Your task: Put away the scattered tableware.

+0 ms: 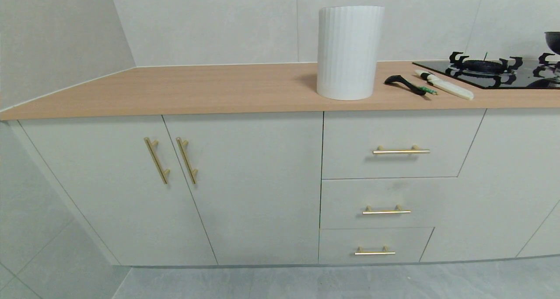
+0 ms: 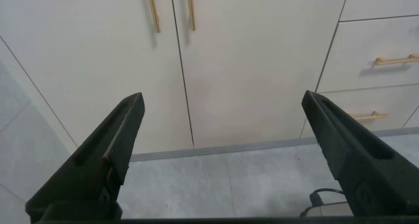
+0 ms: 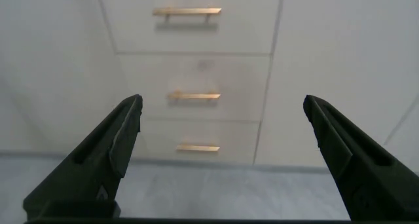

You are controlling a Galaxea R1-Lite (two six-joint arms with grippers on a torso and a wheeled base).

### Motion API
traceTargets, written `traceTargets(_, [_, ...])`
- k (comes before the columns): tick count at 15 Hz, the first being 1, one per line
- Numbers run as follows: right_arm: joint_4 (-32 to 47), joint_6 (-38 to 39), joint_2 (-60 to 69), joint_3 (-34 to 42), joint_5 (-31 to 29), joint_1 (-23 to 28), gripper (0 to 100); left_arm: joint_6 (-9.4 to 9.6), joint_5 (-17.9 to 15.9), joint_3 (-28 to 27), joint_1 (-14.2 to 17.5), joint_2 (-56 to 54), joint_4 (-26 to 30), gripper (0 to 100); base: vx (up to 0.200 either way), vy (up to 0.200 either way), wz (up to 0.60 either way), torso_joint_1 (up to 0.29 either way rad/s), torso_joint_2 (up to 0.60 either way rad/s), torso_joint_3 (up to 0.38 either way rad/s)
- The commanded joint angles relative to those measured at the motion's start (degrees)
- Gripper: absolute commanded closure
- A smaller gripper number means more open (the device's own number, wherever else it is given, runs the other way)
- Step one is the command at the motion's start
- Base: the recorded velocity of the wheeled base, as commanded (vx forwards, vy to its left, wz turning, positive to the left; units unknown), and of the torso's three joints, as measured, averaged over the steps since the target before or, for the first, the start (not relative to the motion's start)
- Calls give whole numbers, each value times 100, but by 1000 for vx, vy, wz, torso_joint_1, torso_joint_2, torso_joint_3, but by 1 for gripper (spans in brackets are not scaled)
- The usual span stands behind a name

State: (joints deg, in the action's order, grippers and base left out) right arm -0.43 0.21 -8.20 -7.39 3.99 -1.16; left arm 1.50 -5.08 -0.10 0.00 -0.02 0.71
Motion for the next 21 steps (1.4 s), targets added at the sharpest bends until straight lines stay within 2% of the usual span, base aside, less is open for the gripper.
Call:
traceTargets(1, [-19,6,-1711,-272,181,-262,0,-1,-1,1,0,2,0,0,0,0,0,0,0,0])
traceTargets(4, [-36,14,-3231,-878,208,-429,0,-1,-1,1,0,2,0,0,0,0,0,0,0,0])
traceTargets(6, [-107,23,-4655,-1212,-65,-675,0,-1,7,1,0,2,0,0,0,0,0,0,0,0])
traceTargets(10, [-1504,14,-6800,-1652,-346,-913,0,-1,-1,1,0,2,0,0,0,0,0,0,0,0])
traceTargets(12, [-1812,6,-7740,-2056,-618,-913,0,-1,-1,1,0,2,0,0,0,0,0,0,0,0])
traceTargets(18, [-2708,6,-9718,-2953,-645,-1062,0,-1,-1,1,0,2,0,0,0,0,0,0,0,0])
traceTargets(21, [-2805,-3,-10368,-3515,-636,-1159,0,-1,-1,1,0,2,0,0,0,0,0,0,0,0])
